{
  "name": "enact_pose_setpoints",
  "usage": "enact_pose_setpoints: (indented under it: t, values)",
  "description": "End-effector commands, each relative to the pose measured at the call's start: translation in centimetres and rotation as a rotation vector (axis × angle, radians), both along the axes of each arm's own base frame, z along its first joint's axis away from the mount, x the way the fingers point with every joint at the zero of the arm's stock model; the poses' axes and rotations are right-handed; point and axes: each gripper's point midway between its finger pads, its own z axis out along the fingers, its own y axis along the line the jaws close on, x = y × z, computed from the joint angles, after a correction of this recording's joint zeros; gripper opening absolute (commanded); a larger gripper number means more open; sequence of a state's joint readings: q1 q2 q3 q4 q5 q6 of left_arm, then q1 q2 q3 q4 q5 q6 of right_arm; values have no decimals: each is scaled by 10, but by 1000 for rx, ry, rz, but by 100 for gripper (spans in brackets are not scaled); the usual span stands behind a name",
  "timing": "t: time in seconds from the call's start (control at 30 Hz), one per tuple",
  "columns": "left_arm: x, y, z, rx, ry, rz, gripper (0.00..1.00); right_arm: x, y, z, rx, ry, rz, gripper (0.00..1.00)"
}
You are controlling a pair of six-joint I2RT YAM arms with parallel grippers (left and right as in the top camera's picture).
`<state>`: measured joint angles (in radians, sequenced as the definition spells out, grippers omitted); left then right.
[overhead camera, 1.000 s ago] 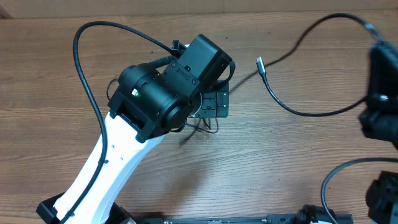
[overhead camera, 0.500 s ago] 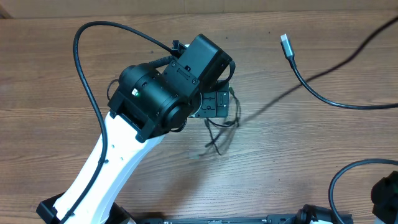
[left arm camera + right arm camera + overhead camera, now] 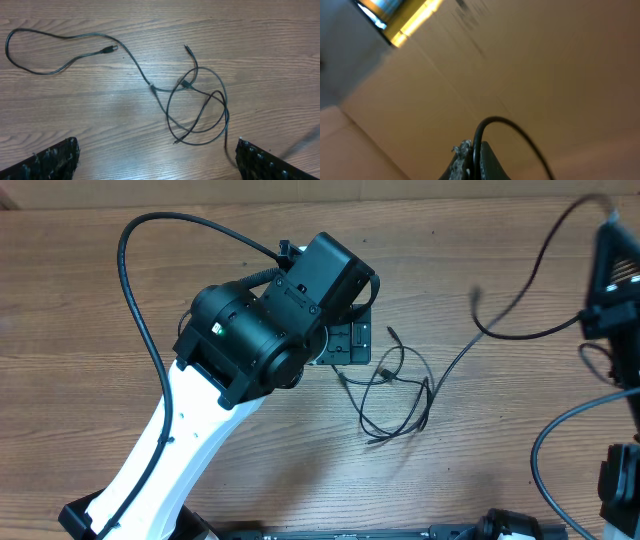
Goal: Untangle cables
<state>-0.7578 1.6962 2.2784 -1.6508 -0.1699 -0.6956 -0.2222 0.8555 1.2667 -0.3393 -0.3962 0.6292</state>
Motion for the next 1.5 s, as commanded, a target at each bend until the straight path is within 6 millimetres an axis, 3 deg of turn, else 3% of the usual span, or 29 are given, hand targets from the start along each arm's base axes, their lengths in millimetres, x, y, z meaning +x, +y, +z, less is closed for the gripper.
enact_pose_setpoints:
  t: [0.0, 0.13, 0.33, 0.5, 0.7, 0.83, 0.93, 1.23, 1.47]
  values:
    - [4, 4, 5, 12, -28, -1, 99, -6, 2, -18, -20, 80, 5, 4]
    - [4, 4, 5, 10, -29, -1, 100, -11, 19, -33, -16, 141, 107, 4]
    - [4, 4, 5, 10, -30, -1, 99, -28, 58, -27, 21, 134, 355, 4]
    - [4, 4, 5, 11, -29, -1, 100, -49, 82, 9, 74, 33, 543, 4]
    - [4, 4, 5, 11, -29, -1, 99, -81, 92, 74, 77, -217, 636, 4]
    - [4, 4, 5, 11, -29, -1, 99, -100, 85, 115, 71, -428, 585, 4]
    - [4, 4, 5, 11, -29, -1, 100, -105, 73, 134, 92, -533, 506, 4]
    - [4, 4, 5, 11, -28, -1, 100, -98, 35, 154, 152, -657, 270, 4]
    - [4, 4, 5, 11, -29, -1, 100, -106, -10, 176, 173, -825, -24, 4]
